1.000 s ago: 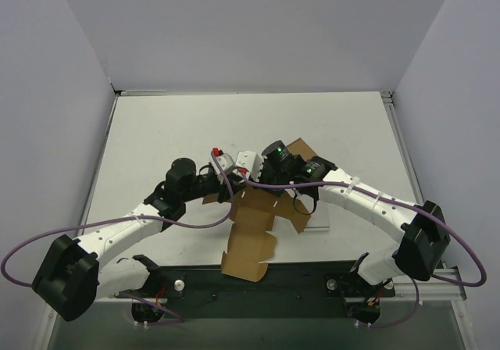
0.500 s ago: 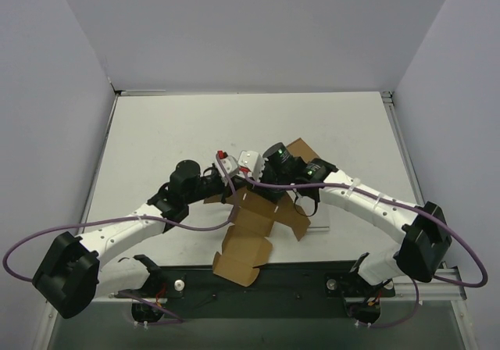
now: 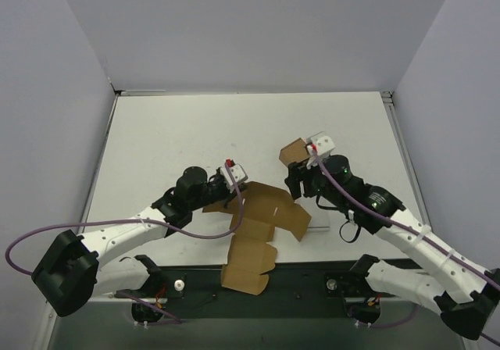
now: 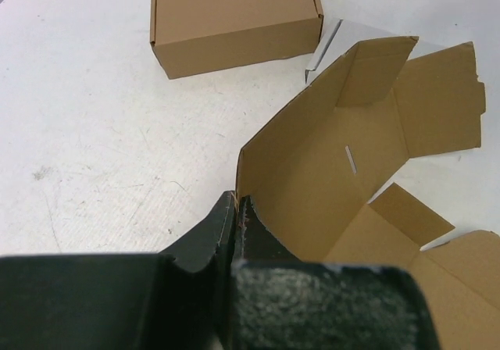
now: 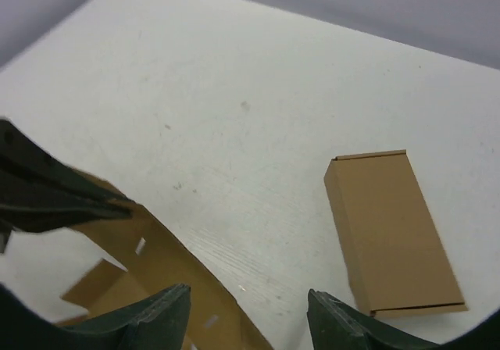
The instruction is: Fold the paper box
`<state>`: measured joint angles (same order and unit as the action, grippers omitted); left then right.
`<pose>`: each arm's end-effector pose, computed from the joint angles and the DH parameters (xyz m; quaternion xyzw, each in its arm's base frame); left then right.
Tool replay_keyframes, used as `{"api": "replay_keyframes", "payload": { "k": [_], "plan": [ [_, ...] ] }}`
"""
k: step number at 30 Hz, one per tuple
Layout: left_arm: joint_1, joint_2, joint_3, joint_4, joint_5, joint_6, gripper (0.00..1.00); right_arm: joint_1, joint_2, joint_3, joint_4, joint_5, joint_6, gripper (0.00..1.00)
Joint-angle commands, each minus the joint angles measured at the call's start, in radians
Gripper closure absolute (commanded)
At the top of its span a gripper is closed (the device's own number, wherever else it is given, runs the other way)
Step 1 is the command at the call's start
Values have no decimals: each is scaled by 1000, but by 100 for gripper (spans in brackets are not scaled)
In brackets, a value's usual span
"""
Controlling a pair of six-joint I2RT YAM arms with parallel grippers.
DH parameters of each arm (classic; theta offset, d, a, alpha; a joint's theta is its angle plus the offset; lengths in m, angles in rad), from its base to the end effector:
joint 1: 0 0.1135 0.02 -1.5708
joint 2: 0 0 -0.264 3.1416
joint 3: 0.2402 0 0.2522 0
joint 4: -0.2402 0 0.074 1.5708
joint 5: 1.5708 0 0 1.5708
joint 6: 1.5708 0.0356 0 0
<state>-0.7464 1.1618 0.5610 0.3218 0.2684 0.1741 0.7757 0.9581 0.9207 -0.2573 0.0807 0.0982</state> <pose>0.1809 -0.1802 0.2369 0.4237 0.6733 -0.2709 0.5421 0.1591 0.1520 0.3485 -0.2440 0.7650 0.2225 0.5529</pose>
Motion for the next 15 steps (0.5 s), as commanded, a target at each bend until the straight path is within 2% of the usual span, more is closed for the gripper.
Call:
{"api": "replay_keyframes", "payload": {
  "k": [1,2,4,5,6,7,9,11,15],
  "plan": [
    [-25,-17,-12,22,-63,25,100,-1,-96,-92,29,42,501,42],
    [-31,-17,-15,25,-73,27,100,0,-107,-117,50,13,596,44],
    [-44,-25,-18,25,-93,33,100,35,-121,-208,195,-63,800,47],
    [-47,-30,-21,28,-103,36,100,59,-117,-233,296,-59,851,48],
    [-50,-36,-24,31,-109,38,100,89,-107,-249,329,-32,950,46],
    [-53,-39,-26,31,-118,38,100,156,-98,-278,361,-3,989,46],
    [-54,-48,-30,36,-123,41,100,198,-66,-305,473,65,1101,43],
    [-61,-53,-33,40,-126,41,100,204,-38,-342,558,80,1170,43],
    [-71,-68,-38,39,-141,57,100,208,5,-364,590,170,1265,41]
  ]
}}
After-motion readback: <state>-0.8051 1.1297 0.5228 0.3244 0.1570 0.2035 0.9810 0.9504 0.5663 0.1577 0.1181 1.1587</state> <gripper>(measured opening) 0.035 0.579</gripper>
